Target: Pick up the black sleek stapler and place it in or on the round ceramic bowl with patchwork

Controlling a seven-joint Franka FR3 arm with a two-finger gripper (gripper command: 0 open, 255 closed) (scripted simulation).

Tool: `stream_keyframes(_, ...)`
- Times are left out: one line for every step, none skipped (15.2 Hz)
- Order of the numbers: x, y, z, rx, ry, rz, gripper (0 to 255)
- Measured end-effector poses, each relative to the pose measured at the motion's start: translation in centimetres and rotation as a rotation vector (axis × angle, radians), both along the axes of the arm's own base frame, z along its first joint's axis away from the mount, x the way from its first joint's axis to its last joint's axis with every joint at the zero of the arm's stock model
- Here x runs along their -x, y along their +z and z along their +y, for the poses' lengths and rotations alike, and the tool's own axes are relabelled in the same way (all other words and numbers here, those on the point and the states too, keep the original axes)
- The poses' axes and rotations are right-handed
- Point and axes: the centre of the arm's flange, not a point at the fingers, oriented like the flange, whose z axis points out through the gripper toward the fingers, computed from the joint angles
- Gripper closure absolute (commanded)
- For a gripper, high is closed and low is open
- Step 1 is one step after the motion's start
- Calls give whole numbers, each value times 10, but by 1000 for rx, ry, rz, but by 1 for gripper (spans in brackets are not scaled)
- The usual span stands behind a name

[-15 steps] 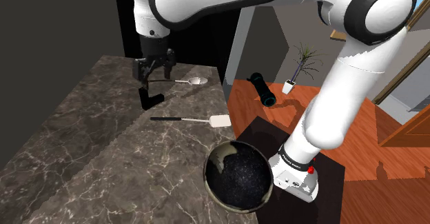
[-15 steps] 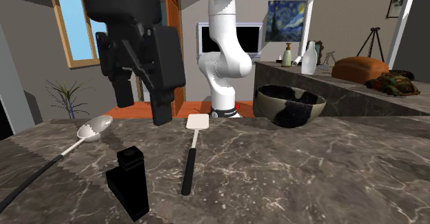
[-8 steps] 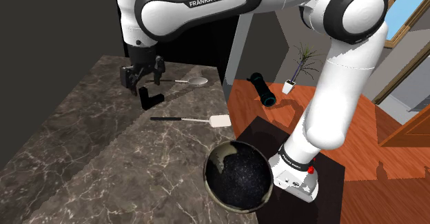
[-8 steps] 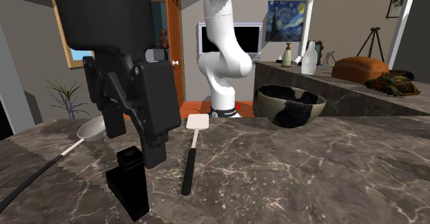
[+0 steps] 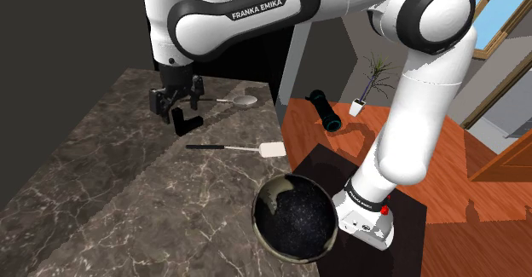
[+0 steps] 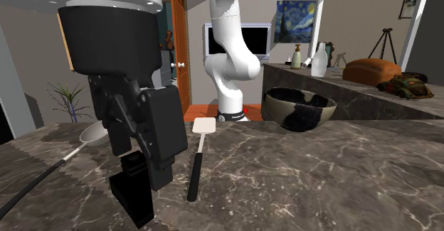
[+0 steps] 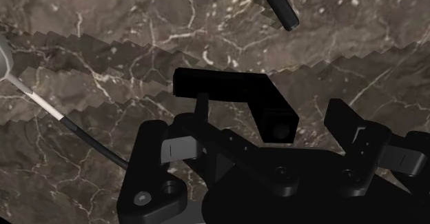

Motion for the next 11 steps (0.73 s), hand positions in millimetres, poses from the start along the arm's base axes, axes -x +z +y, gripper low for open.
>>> stream_keyframes(0, 0, 0, 0, 0, 0, 0)
stream_keyframes(0, 0, 0, 0, 0, 0, 0)
stream_keyframes(0, 0, 0, 0, 0, 0, 255)
stream_keyframes(0, 0, 0, 0, 0, 0, 255)
stream_keyframes(0, 0, 0, 0, 0, 0, 255)
stream_keyframes(0, 0, 0, 0, 0, -1, 255)
stream_keyframes(2, 2, 3, -13, -3, 6, 255)
stream_keyframes(1, 1, 2, -7, -2, 3, 255)
stream_keyframes(1, 0, 2, -3, -1, 2, 255)
stream_keyframes(1, 0, 1, -2, 0, 1, 255)
stream_keyframes(0, -1, 1, -1, 0, 0, 255)
